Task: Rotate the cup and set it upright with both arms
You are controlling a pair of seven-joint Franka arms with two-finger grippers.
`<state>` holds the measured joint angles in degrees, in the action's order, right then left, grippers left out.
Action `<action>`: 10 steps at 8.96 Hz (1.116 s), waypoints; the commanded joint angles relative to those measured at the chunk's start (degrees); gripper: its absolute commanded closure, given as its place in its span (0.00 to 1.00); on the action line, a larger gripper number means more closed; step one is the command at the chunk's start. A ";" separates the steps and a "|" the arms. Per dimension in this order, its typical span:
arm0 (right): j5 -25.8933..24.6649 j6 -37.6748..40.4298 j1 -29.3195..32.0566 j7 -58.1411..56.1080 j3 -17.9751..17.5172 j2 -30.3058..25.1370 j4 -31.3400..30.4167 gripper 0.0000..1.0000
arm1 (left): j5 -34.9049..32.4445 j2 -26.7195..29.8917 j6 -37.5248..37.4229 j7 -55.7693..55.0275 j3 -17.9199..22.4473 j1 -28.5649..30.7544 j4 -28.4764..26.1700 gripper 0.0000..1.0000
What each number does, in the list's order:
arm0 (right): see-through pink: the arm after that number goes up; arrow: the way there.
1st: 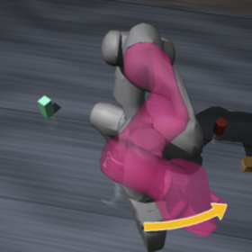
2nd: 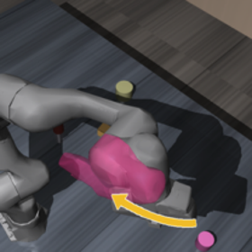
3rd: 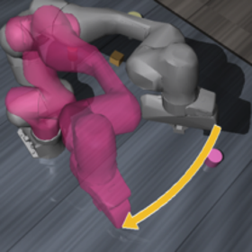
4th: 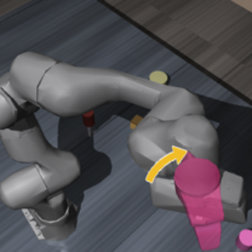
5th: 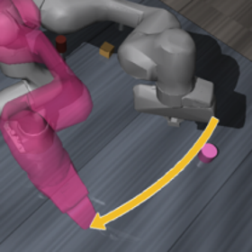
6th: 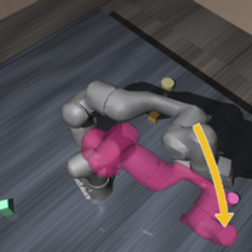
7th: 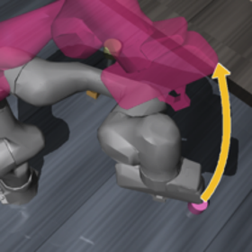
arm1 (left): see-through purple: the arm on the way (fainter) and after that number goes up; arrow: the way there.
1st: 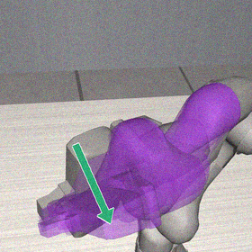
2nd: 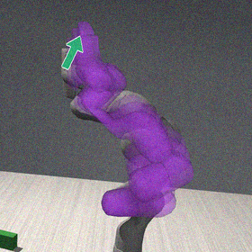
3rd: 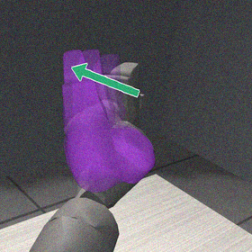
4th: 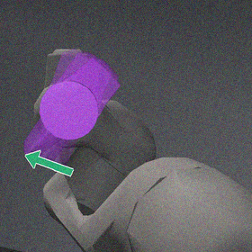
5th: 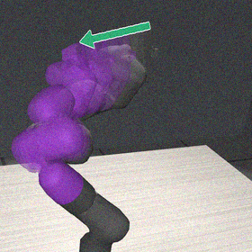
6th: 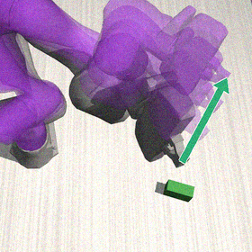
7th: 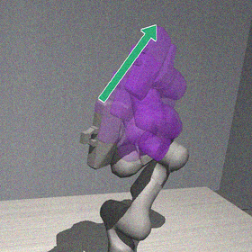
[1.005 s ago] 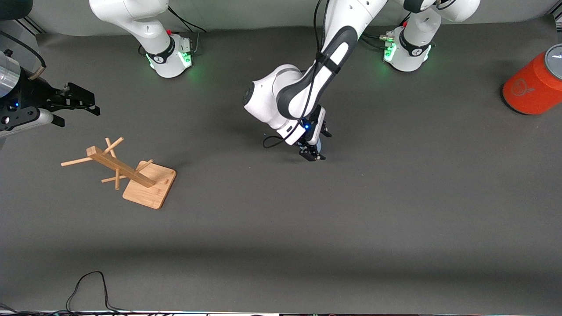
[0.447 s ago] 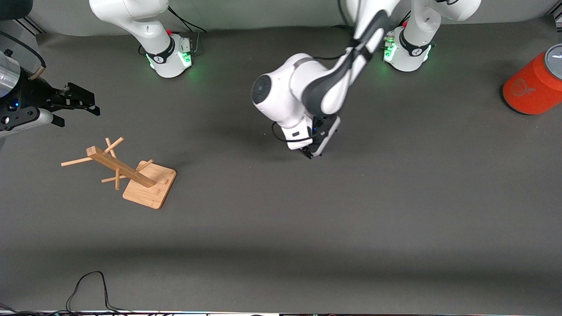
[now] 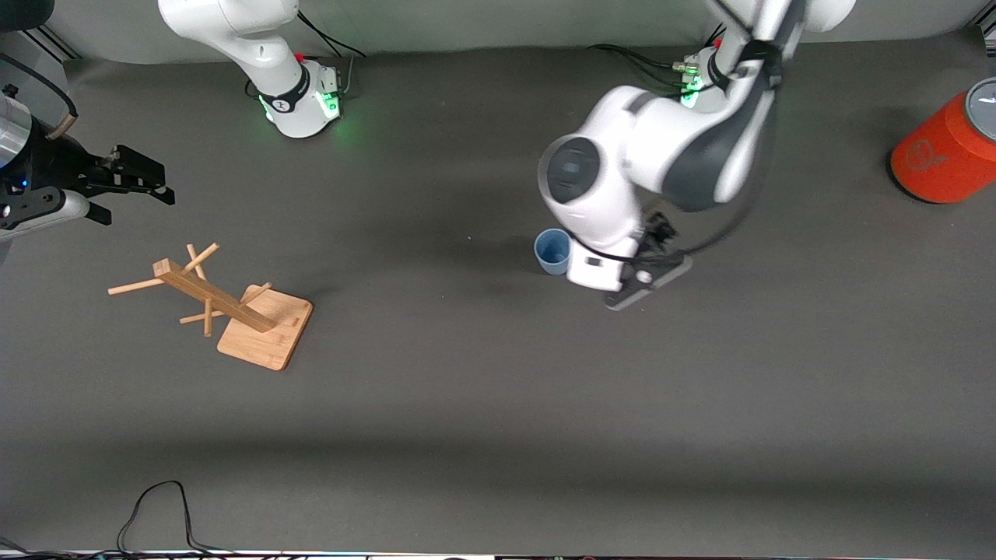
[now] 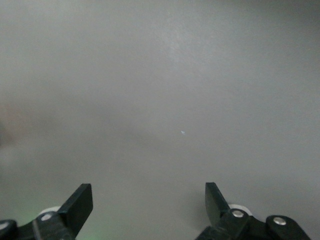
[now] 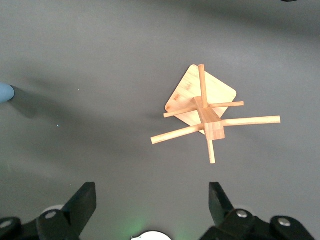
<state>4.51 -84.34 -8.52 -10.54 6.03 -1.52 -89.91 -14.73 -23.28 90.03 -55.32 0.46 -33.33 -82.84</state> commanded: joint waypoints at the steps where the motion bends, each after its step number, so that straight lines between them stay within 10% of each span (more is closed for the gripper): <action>1: -0.47 0.05 0.08 -0.89 -0.05 -0.76 0.00 0.00 | 1.80 6.47 -1.96 19.98 -0.55 8.59 -3.81 0.00; 7: -0.82 -0.91 1.66 -1.24 -1.88 -3.12 -3.32 0.00 | 8.65 22.64 -2.48 54.12 -0.20 29.96 -9.88 0.00; 10: -0.91 -3.20 4.65 -1.33 -4.88 -5.07 -6.33 0.00 | 9.10 28.53 -5.20 54.79 -0.11 30.78 -9.80 0.00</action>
<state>4.51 -86.04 -4.81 -10.55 2.02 -4.27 -93.79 -6.02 1.67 85.72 -1.21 0.79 -2.36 -90.63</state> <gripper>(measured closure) 0.000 0.000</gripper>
